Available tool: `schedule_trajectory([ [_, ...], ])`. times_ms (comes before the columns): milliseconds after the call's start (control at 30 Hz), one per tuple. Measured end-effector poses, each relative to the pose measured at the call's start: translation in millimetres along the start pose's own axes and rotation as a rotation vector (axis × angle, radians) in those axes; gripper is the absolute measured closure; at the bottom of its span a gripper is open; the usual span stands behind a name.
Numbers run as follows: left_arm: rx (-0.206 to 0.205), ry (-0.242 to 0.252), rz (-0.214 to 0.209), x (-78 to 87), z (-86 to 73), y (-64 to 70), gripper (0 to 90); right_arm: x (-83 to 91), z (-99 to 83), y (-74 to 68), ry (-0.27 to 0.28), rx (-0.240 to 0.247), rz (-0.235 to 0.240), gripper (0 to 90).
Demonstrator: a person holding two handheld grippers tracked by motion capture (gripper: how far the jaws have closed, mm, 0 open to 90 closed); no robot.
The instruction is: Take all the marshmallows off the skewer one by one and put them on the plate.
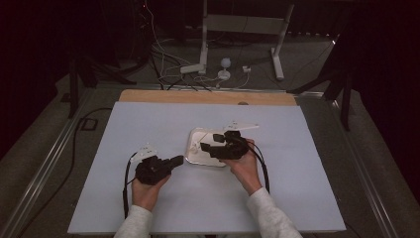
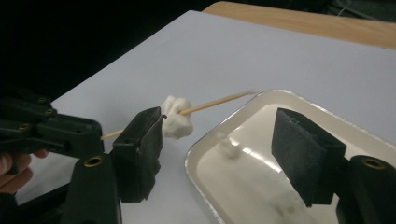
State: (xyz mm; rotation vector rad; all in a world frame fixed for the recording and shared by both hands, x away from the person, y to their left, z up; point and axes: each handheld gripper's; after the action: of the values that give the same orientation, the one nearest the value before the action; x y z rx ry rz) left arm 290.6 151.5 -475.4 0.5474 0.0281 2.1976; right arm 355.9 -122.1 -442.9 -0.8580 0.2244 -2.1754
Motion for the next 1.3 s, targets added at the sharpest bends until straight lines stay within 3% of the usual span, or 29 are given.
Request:
schedule_trajectory([
  [333,-0.004,0.024,-0.001,1.3,2.9,3.2,90.0,-3.0,-5.0,-7.8,-0.019,-0.011,0.063,32.8],
  [667,-0.016,0.054,-0.014,0.5,4.1,7.1,90.0,-8.7,-8.0,-11.8,-0.044,-0.041,0.164,47.7],
  [733,-0.017,0.061,-0.017,0.2,4.2,7.9,90.0,-9.9,-8.4,-12.0,-0.047,-0.053,0.181,51.1],
  [833,-0.013,0.069,-0.023,0.9,4.0,7.3,90.0,-10.5,-8.1,-8.0,-0.035,-0.108,0.221,57.5],
  [867,-0.01,0.075,-0.025,1.2,3.7,7.0,90.0,-10.5,-8.1,-8.0,-0.035,-0.108,0.221,57.5],
  [967,-0.013,0.08,-0.02,1.3,3.3,7.2,90.0,-11.3,-7.4,-4.2,-0.04,-0.166,0.254,57.4],
  [1233,-0.013,0.087,-0.031,0.2,2.6,8.2,90.0,-14.8,-8.8,-6.2,-0.063,-0.175,0.289,62.3],
  [1300,-0.011,0.076,-0.036,-1.2,2.0,7.3,90.0,-14.1,-7.3,-4.9,-0.047,-0.194,0.305,70.7],
])
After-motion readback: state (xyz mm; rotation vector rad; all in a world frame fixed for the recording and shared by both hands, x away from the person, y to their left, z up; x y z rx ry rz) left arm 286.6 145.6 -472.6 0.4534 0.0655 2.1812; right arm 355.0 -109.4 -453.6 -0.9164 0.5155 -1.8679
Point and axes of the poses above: each handheld gripper's, and its own axes: x roughly backward along the jaws, z roughly out of its top, y roughly to its right, and after that the axes turned 10 degrees about -x, right-handed
